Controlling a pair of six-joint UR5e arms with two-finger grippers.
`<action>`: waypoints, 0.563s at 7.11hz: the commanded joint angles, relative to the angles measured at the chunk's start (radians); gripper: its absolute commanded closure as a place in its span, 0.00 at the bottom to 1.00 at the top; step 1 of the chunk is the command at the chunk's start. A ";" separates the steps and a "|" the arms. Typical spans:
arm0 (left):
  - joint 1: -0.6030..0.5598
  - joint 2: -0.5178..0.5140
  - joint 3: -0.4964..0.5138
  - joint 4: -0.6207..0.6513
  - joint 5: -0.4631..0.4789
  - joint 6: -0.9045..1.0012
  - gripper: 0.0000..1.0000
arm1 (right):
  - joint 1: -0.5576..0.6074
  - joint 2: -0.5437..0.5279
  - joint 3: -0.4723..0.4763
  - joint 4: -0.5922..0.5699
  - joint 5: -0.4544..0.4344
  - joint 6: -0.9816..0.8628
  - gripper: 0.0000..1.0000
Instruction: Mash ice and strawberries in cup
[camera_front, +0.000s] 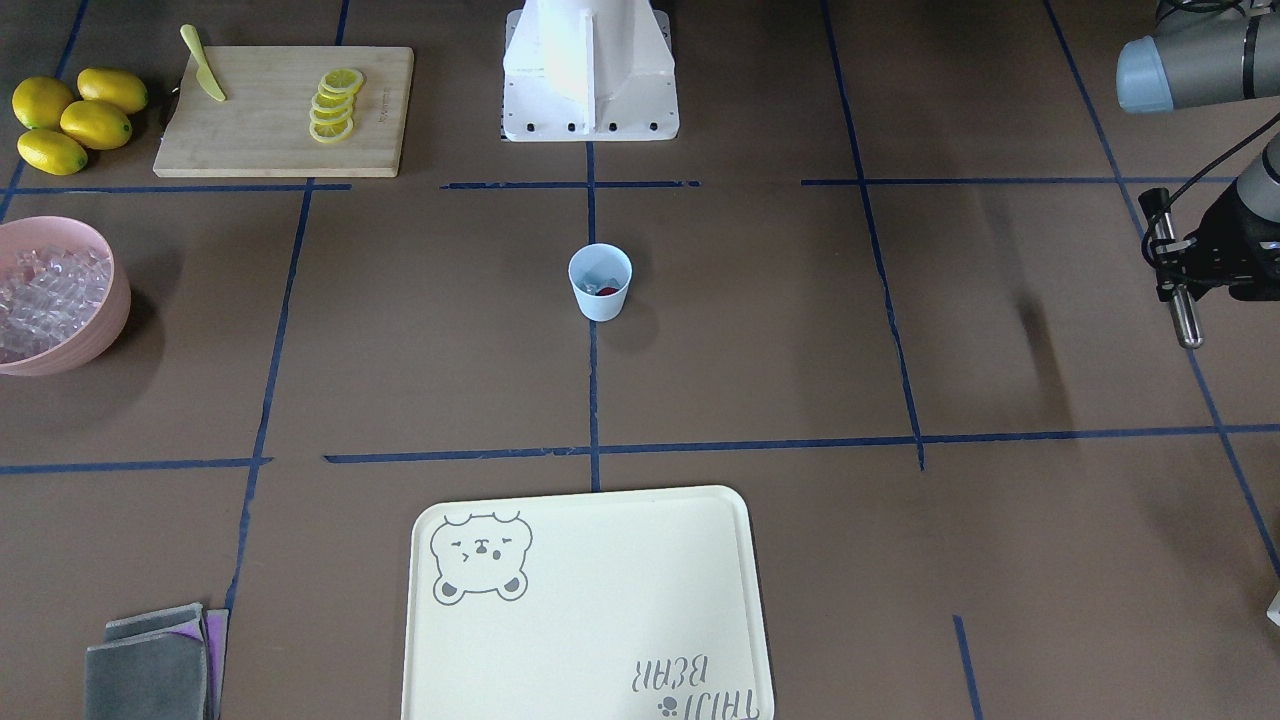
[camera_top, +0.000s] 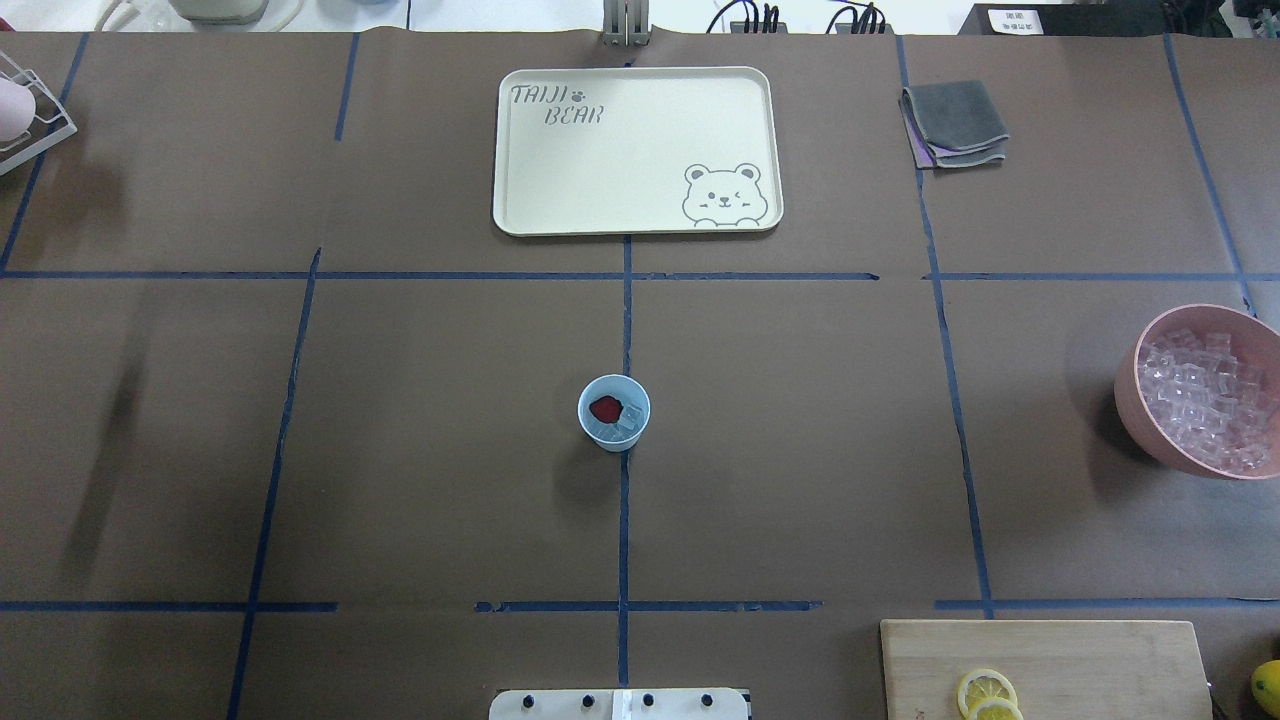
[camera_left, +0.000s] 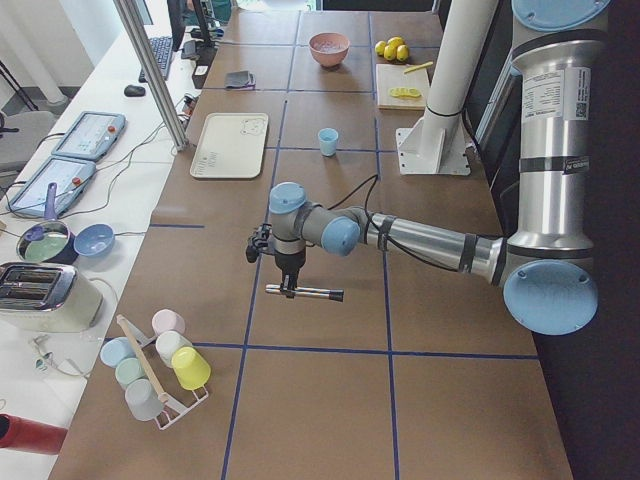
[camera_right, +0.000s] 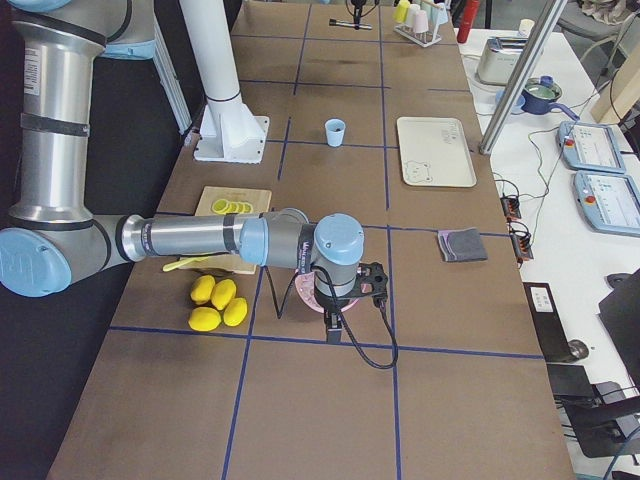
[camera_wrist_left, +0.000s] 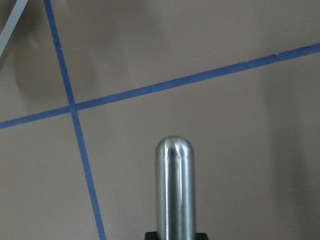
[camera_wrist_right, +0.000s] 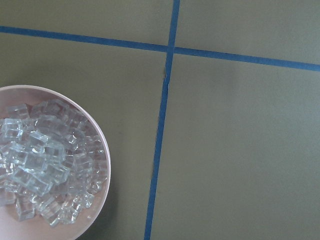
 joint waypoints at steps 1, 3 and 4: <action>0.003 0.025 0.153 -0.282 0.000 -0.168 0.93 | 0.000 0.000 0.001 -0.001 0.001 0.001 0.00; 0.019 0.020 0.274 -0.458 -0.002 -0.212 0.93 | 0.000 -0.002 0.001 0.001 0.001 0.000 0.00; 0.042 0.019 0.273 -0.460 -0.002 -0.214 0.93 | 0.000 -0.003 0.004 -0.001 0.001 0.000 0.00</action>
